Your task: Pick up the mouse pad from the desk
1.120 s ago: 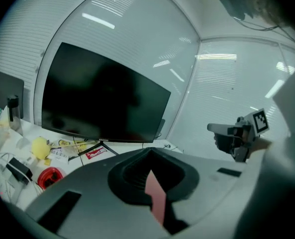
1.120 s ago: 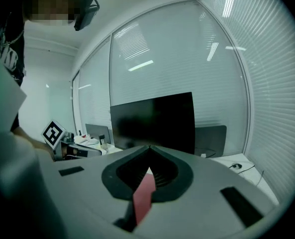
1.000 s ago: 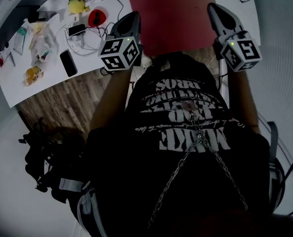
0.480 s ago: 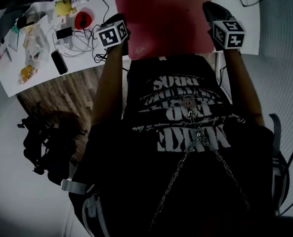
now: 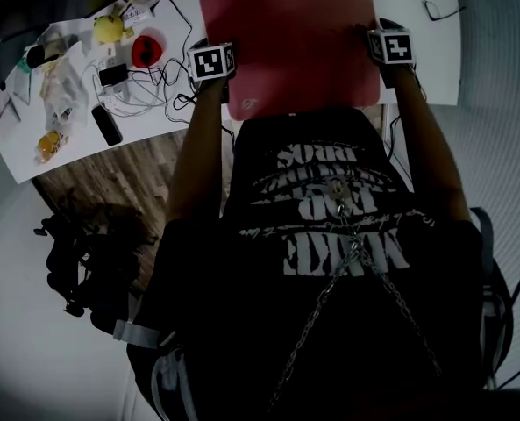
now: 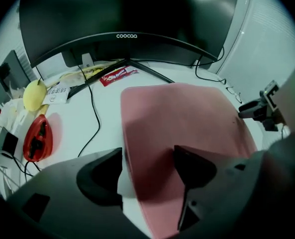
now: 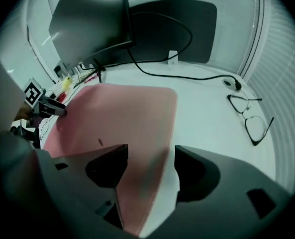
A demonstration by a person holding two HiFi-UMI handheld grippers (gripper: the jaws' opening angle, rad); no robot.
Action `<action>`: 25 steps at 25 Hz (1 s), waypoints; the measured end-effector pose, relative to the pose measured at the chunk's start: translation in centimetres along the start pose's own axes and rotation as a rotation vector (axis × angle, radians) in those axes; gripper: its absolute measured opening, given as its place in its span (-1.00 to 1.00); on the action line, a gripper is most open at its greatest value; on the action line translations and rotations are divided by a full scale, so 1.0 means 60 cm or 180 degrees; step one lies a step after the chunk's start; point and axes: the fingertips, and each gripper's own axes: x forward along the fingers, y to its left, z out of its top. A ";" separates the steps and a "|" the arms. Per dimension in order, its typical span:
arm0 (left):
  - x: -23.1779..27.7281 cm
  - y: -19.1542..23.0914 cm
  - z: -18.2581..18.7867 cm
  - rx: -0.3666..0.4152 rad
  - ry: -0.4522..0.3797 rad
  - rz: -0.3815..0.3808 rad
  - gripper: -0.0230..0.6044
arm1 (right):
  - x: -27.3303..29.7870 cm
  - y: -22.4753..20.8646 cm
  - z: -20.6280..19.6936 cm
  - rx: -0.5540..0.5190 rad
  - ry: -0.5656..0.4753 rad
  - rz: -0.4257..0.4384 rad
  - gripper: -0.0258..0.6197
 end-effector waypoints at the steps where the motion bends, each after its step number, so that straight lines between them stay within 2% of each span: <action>1: 0.003 0.000 -0.002 -0.0004 0.0010 -0.0004 0.08 | 0.007 -0.002 -0.007 0.0041 0.0046 -0.0001 -0.08; 5: 0.007 -0.002 0.001 0.0032 -0.0016 0.0011 0.08 | 0.012 -0.009 -0.012 0.0101 0.0070 -0.0065 -0.06; 8: 0.010 -0.002 -0.003 0.0019 0.0121 0.0021 0.09 | 0.013 -0.002 -0.013 0.0085 0.0044 -0.0043 -0.06; 13: 0.006 -0.003 -0.002 0.0099 0.0277 0.0072 0.05 | 0.007 -0.005 -0.017 0.0050 0.0205 -0.0142 -0.19; 15: 0.012 -0.013 -0.002 0.0114 0.0279 0.0024 -0.07 | 0.007 0.002 -0.017 0.0048 0.0206 -0.0078 -0.23; 18: 0.023 -0.019 -0.005 0.0136 0.0325 -0.0031 -0.25 | 0.010 0.022 -0.010 -0.0060 0.0202 0.0030 -0.53; 19: 0.018 -0.025 -0.004 0.0143 0.0339 -0.0077 -0.28 | 0.011 0.033 -0.011 -0.0119 0.0210 0.0063 -0.70; 20: 0.011 -0.035 -0.002 0.0132 0.0341 -0.0158 -0.36 | 0.007 0.043 -0.015 -0.0175 0.0237 0.0063 -0.74; 22: -0.001 -0.061 -0.001 0.0058 0.0291 -0.0359 -0.73 | -0.012 0.059 -0.018 -0.0221 0.0232 0.0080 -0.75; 25: -0.032 -0.082 0.009 0.0203 0.0031 -0.0419 -0.78 | -0.068 0.074 0.003 -0.0065 -0.0041 0.0242 -0.74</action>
